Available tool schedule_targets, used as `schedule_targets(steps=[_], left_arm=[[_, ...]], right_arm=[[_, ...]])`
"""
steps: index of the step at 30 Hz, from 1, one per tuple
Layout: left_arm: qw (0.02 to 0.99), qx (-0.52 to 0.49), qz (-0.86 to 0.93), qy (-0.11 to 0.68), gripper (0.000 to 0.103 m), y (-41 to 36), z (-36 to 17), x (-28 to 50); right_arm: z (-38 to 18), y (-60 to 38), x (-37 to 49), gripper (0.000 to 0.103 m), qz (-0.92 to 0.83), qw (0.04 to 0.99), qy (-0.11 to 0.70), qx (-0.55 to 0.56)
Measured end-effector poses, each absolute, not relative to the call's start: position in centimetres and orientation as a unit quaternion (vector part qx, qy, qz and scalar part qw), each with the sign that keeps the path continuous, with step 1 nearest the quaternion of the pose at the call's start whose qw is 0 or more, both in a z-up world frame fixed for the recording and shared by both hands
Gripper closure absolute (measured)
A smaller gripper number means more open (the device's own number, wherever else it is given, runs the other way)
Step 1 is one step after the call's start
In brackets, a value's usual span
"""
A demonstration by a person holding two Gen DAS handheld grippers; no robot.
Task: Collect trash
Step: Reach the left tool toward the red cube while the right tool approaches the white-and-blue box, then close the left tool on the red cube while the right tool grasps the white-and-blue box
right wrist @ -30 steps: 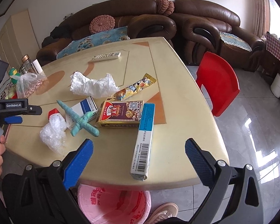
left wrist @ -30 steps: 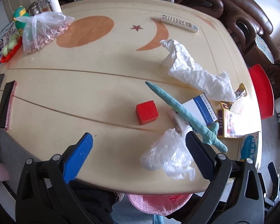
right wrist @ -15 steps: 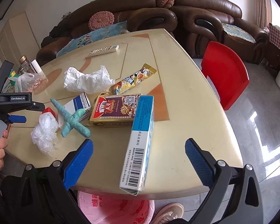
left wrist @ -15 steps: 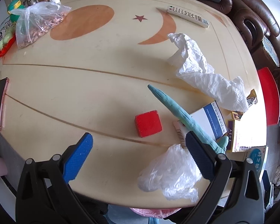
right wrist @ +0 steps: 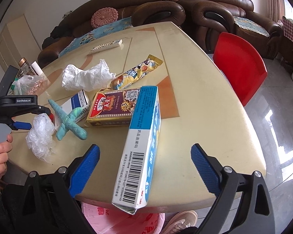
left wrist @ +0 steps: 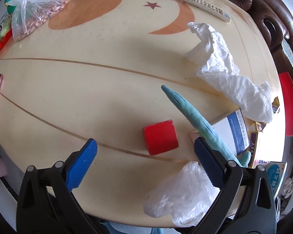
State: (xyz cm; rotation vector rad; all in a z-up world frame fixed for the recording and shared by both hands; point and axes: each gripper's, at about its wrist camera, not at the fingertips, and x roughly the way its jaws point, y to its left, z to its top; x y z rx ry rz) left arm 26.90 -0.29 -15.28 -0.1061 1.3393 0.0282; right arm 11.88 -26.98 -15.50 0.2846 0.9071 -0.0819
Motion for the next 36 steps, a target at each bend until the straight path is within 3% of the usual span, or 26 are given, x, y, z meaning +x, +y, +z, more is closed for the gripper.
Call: schedule_targets(steps=[3,5,12,20,27,35,36], left_arm=[[0.781,-0.051,0.016,0.622,0.006,-0.2,-15.6,27.2],[0.779,-0.053,0.017,0.625,0.006,-0.1,-15.8,27.3],[0.77,-0.054,0.022,0.636,0.006,-0.2,-17.0,28.1],[0.772,-0.05,0.033,0.633,0.006,-0.4,-17.5,29.2],[0.774,-0.056,0.046,0.629,0.027,0.3,-17.0,30.1],[0.762,-0.086,0.035,0.641,0.028,-0.3,-16.6,30.3],[0.762,-0.087,0.039,0.64,0.033,-0.4,-16.6,30.4]], right_arm=[[-15.7,-27.1,11.9,0.014,-0.041,0.888,0.436,0.137],[-15.9,-27.3,11.9,0.025,-0.042,0.888,0.436,0.138],[-16.7,-27.1,12.2,0.046,-0.041,0.887,0.441,0.133],[-16.9,-27.4,12.2,0.047,-0.04,0.889,0.434,0.139],[-16.7,-27.7,12.2,0.048,-0.039,0.891,0.429,0.145],[-16.6,-27.6,12.1,0.048,-0.035,0.893,0.425,0.145],[-16.6,-27.6,12.1,0.048,-0.035,0.893,0.425,0.146]])
